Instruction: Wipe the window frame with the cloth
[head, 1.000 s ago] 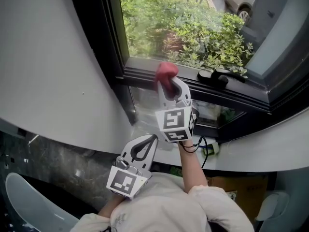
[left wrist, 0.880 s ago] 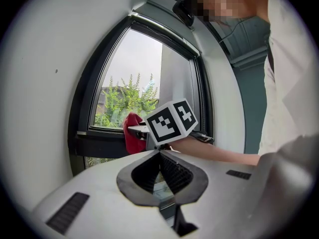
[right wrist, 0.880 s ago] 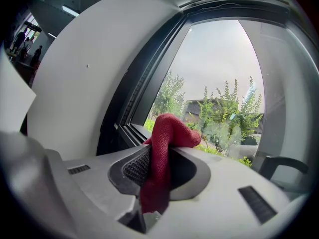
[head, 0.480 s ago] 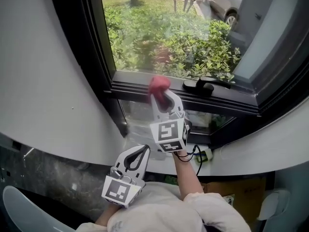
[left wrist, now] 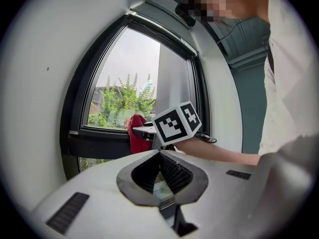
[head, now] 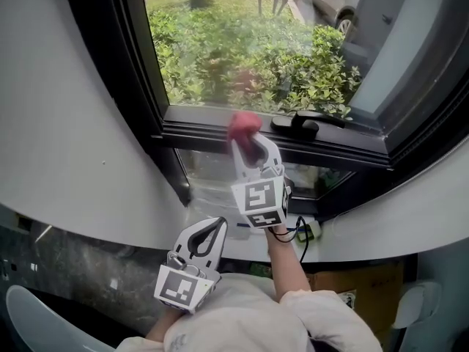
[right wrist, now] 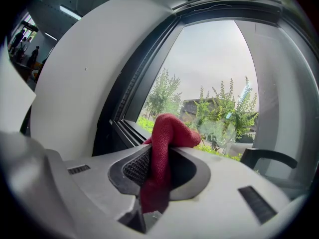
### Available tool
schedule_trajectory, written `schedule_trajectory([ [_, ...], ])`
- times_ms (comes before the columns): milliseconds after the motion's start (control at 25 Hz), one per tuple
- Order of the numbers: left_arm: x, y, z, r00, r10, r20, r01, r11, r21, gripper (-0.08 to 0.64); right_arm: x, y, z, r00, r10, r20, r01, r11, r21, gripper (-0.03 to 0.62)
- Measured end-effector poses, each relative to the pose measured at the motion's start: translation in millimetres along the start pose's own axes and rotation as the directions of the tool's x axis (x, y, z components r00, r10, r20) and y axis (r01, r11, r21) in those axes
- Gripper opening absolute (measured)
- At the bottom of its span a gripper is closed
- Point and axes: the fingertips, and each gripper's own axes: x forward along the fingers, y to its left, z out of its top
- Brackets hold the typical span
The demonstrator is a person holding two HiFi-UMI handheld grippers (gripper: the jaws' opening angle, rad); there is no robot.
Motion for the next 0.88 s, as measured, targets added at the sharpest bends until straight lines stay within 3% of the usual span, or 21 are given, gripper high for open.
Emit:
schedule_trajectory([
  [280,-1,-1,-2,1.0,0.005,-0.006,-0.005,1.0,0.0,0.008,-6,-9,-5,1.0,-0.019,-0.006,0.019,1.0,-0.002,0.089],
  [480,-3,2,-5,0.998,0.023,-0.056,-0.022,1.0,0.014,0.008,-12,-17,-9,0.999,-0.039,-0.01,0.039,0.999,-0.002,0.089],
  [640,-3,-4,-2,1.0,-0.004,-0.009,0.004,1.0,-0.002,0.008,-17,-23,-12,0.998,-0.055,-0.014,0.055,0.998,0.004,0.089],
  [880,-6,1,-7,0.997,0.027,-0.075,-0.026,1.0,0.011,0.008,-21,-31,-17,0.997,-0.072,-0.022,0.073,0.997,0.008,0.089],
])
